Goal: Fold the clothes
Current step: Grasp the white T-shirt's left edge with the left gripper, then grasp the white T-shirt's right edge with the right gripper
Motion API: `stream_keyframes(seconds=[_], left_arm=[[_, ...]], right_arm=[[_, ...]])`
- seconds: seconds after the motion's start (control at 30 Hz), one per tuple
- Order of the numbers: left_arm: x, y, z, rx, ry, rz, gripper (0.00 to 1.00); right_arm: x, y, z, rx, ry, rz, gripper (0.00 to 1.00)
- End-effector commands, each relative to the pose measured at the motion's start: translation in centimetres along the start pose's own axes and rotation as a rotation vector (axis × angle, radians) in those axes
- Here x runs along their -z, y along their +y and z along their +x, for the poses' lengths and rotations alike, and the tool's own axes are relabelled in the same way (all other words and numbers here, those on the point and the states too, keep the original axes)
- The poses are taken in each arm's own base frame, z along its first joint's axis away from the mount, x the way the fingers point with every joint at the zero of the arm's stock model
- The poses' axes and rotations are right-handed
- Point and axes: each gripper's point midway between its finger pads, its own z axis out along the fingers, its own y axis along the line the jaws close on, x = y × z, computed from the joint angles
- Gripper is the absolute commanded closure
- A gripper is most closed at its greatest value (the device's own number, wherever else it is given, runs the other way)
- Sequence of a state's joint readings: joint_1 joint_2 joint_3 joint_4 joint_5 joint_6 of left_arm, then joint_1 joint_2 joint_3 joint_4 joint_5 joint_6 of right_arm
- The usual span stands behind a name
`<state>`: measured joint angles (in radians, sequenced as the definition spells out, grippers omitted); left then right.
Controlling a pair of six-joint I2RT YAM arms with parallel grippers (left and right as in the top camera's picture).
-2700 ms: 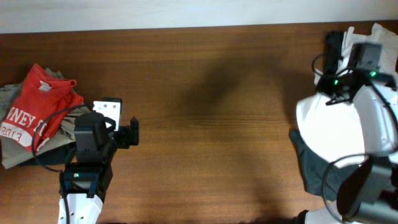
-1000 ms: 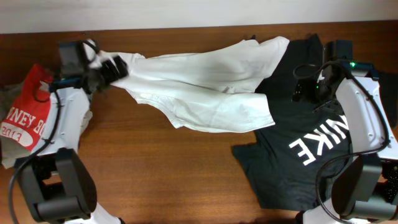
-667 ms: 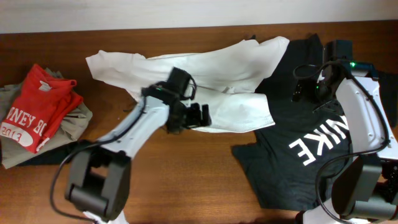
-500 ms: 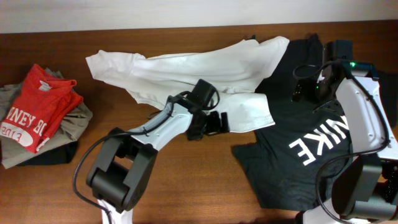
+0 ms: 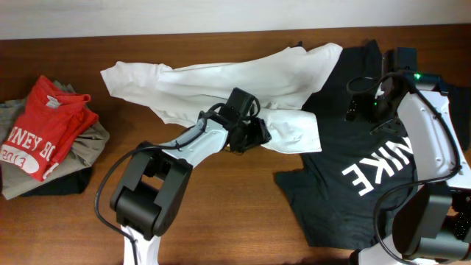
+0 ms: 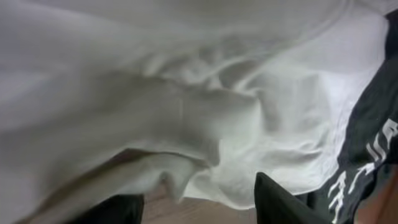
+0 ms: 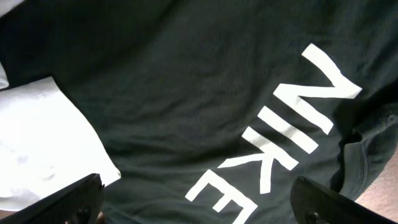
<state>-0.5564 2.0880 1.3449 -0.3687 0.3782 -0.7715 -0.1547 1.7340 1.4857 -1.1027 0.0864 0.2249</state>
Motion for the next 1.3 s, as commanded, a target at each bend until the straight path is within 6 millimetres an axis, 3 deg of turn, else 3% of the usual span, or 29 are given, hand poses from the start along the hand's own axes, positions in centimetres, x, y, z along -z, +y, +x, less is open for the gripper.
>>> stream_keyframes(seconds=[0.0,0.13,0.23,0.27,0.33,0.43,0.5,0.6,0.63,0.7,0.73,0.77,0.83,0.87,0.93,1.07,1.1,1.13,1.17,1.23,1.27], left_arm=[[-1.6,2.7,2.0,0.043,0.080,-0.045,0.41],[-2.1,1.4,0.4,-0.014,-0.019,-0.037,0.41],[-2.7,1.7,0.4,-0.067,-0.111,-0.146,0.45],[-2.7,1.7,0.3,-0.067,-0.112,-0.148,0.67],[-2.6,2.1,-0.1,-0.068,-0.136,-0.171,0.96],[-1.8,3.7,-1.7,-0.071,-0.180,-0.221,0.99],[0.3,5.9,-2.1,-0.038,-0.152,-0.277,1.00],[10.3,13.9,-2.3,0.137,-0.097,-0.498,1.00],[14.3,16.5,-2.6,0.190,-0.096,-0.533,1.00],[19.7,19.7,-3.2,0.259,-0.135,-0.544,1.00],[22.1,21.2,-3.5,0.312,-0.174,-0.547,1.00],[24.0,22.4,-3.8,0.362,-0.214,-0.545,1.00],[26.9,24.6,-4.2,0.446,-0.282,-0.542,1.00],[27.4,24.9,-4.2,0.471,-0.287,-0.513,1.00],[26.7,24.0,-4.1,0.456,-0.268,-0.483,1.00],[25.8,22.6,-4.0,0.410,-0.251,-0.478,1.00],[25.6,22.4,-3.9,0.404,-0.246,-0.478,1.00],[25.6,22.3,-3.8,0.402,-0.241,-0.480,1.00],[25.5,22.2,-3.6,0.402,-0.233,-0.481,1.00],[25.5,22.3,-3.3,0.406,-0.221,-0.485,1.00],[25.5,22.3,-3.2,0.407,-0.219,-0.486,1.00]], right_arm=[[0.4,-0.4,-0.1,0.003,-0.013,0.011,0.01],[0.4,-0.4,-0.1,0.003,-0.010,0.011,0.01],[0.4,-0.4,0.1,0.003,-0.004,0.012,0.01],[0.4,-0.4,0.1,0.003,-0.004,0.012,0.01],[0.4,-0.4,0.1,0.004,-0.002,0.012,0.01],[0.4,-0.4,0.2,0.004,-0.001,0.014,0.01],[0.4,-0.5,0.1,0.007,-0.002,0.017,0.01],[0.3,-0.4,0.0,0.007,-0.006,0.015,0.04],[0.2,-0.1,0.0,0.007,-0.007,-0.006,0.23],[-0.1,2.0,0.3,0.101,0.014,-0.122,0.59],[-0.6,3.2,0.7,0.154,0.039,-0.190,0.82],[-1.3,3.8,1.0,0.167,0.066,-0.220,0.96],[-2.7,6.5,2.2,0.270,0.133,-0.363,0.96],[-3.7,9.9,3.8,0.382,0.193,-0.507,0.96],[-6.1,14.8,5.9,0.530,0.238,-0.613,0.96],[-9.5,20.3,6.9,0.668,0.193,-0.634,0.96],[-10.6,20.5,6.9,0.671,0.189,-0.614,0.96],[-11.5,20.2,6.5,0.649,0.188,-0.575,0.96],[-14.0,17.8,5.1,0.578,0.175,-0.413,0.96],[-16.1,11.8,1.6,0.422,0.115,-0.124,0.96],[-16.5,6.3,-1.0,0.288,0.076,0.050,0.96]])
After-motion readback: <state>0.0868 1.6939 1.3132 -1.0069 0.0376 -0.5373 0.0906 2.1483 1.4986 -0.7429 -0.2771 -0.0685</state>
